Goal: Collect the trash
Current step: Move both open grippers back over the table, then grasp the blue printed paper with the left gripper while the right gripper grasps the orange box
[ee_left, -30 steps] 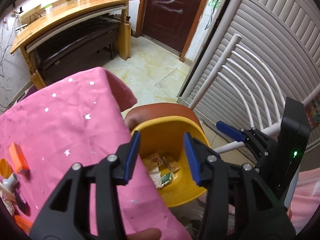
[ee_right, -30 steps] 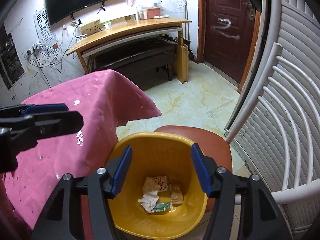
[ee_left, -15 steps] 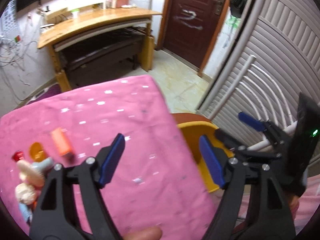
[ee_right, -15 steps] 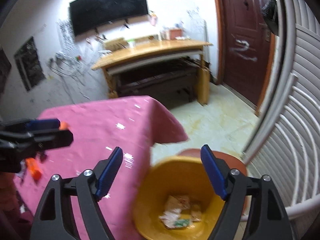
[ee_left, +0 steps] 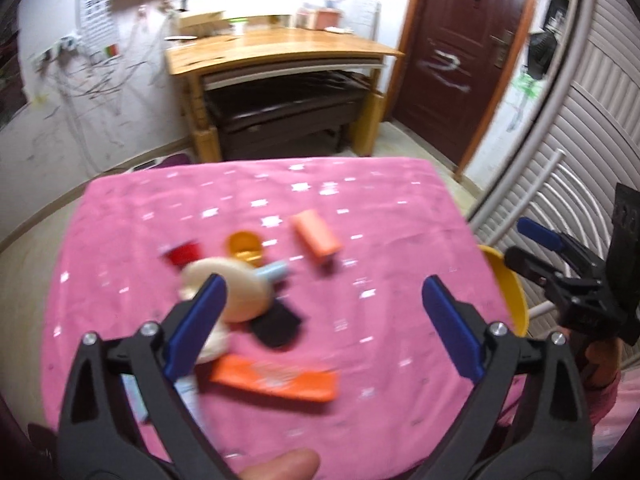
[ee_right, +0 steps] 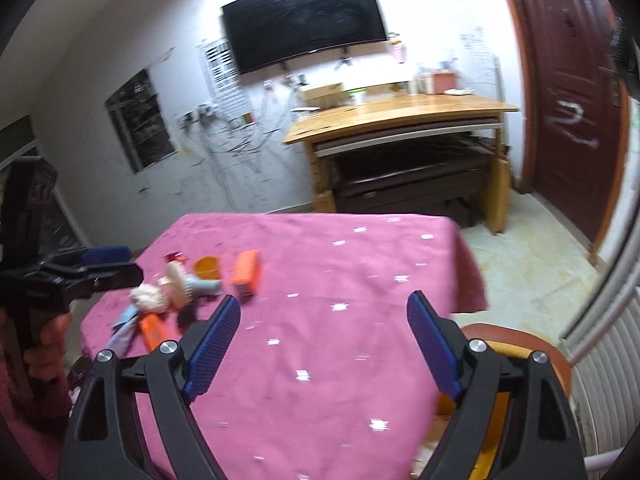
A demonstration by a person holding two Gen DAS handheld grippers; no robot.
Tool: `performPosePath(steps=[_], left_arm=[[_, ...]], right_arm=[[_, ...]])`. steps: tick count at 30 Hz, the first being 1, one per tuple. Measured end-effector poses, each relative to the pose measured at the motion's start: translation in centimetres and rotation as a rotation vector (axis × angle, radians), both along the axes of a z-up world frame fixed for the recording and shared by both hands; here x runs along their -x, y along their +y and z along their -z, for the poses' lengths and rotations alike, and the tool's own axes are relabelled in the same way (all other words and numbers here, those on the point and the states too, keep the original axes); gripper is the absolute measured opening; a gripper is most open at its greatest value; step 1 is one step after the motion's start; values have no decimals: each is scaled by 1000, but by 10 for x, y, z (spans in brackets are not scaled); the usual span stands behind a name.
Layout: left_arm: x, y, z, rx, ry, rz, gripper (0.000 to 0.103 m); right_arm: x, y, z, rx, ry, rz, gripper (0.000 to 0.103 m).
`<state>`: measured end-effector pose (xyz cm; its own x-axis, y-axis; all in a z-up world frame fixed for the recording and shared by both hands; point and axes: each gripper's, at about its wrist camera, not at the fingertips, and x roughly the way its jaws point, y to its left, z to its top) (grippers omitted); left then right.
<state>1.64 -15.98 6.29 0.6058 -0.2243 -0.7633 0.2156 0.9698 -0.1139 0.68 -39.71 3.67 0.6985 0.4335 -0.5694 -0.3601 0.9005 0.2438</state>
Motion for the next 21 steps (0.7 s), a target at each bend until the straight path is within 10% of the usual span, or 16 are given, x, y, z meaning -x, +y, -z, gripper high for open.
performPosePath(steps=[21], left_arm=[[25, 133, 49, -25, 99, -39, 95]], right_arm=[[2, 151, 46, 95, 164, -306, 80]])
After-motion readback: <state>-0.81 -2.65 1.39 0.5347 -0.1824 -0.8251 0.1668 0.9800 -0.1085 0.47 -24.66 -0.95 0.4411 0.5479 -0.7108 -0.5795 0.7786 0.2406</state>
